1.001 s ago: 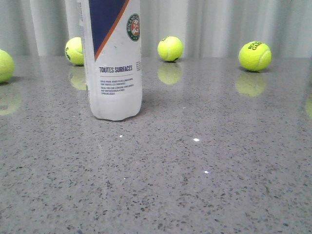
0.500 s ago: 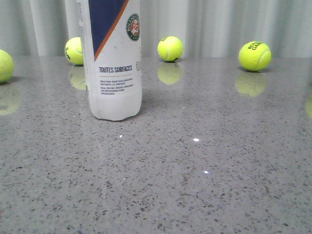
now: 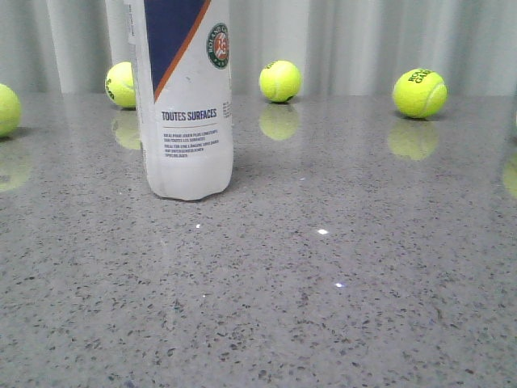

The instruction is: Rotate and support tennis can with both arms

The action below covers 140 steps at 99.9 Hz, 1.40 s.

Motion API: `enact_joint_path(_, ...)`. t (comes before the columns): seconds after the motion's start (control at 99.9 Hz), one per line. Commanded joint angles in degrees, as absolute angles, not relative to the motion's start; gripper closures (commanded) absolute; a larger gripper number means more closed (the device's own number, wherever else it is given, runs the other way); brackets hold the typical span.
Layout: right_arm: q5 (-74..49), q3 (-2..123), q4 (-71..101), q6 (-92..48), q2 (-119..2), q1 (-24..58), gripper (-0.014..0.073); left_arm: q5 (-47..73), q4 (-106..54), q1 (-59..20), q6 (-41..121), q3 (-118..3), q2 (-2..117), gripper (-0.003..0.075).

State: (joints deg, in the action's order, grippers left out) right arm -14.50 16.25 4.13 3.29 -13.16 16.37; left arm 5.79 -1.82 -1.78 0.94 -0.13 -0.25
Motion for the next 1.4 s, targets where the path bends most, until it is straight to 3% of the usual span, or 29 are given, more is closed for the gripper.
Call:
enact_joint_path(0.0, -6.9, 15.6, 2.2, 2.9, -13.6, 11.8, 0.0658, 1.7, -2.3, -1.7, 0.9, 2.5, -2.5, 0.0741)
enact_joint_path(0.37, 1.8, 0.9, -0.9, 2.9, -1.2, -2.2, 0.0658, 1.7, -2.3, -1.7, 0.9, 2.5, -2.5, 0.0741)
enact_joint_path(1.391, 2.0, -0.5, -2.4, 2.9, 1.9, -2.5, 0.0658, 1.7, -2.3, -1.7, 0.9, 2.5, -2.5, 0.0741)
